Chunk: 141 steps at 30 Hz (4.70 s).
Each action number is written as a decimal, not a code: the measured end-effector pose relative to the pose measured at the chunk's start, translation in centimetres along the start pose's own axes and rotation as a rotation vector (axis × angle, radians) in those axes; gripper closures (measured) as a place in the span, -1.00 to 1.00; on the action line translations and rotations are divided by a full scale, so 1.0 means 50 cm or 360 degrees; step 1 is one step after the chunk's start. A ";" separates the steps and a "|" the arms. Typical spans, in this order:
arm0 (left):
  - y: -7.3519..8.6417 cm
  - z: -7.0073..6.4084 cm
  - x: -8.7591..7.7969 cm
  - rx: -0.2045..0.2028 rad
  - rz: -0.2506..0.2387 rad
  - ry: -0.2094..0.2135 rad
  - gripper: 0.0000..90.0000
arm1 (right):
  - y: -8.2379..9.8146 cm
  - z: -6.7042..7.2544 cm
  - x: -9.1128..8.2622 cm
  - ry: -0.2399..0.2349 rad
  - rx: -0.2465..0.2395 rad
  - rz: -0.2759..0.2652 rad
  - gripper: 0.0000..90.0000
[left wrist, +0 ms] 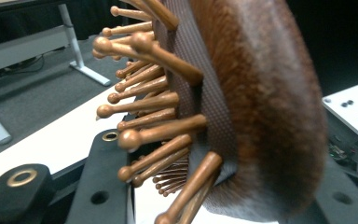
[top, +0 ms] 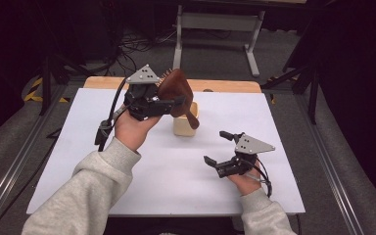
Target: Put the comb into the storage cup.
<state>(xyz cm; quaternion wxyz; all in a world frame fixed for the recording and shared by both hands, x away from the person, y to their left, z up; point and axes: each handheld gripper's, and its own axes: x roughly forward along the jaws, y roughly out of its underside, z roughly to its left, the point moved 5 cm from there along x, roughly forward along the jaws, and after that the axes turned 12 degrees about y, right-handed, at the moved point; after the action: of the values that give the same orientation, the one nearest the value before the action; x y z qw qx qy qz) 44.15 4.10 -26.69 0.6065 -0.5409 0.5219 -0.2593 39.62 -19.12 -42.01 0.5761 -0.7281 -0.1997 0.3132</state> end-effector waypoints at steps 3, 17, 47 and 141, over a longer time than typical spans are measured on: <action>-0.006 0.009 0.000 -0.0004 -0.0003 -0.0025 0.27 | 0.000 -0.001 0.000 0.0002 0.0001 -0.0002 -1.00; -0.023 0.061 0.017 -0.0040 -0.0011 -0.0134 0.27 | 0.001 -0.004 -0.001 0.0000 0.0015 -0.0009 -1.00; 0.005 0.132 0.062 -0.0152 -0.0002 -0.0272 0.25 | 0.002 -0.008 -0.002 -0.0005 0.0020 -0.0009 -1.00; 0.141 0.171 -0.007 -0.0167 0.0106 -0.0283 -0.99 | -0.007 -0.002 -0.004 -0.0049 0.0024 -0.0042 -1.00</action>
<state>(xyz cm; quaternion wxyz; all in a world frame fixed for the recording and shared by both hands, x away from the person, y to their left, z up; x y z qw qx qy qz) 50.10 9.69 -34.20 0.6297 -0.5751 0.4965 -0.1621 39.56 -19.23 -41.61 0.5825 -0.7161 -0.2158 0.3183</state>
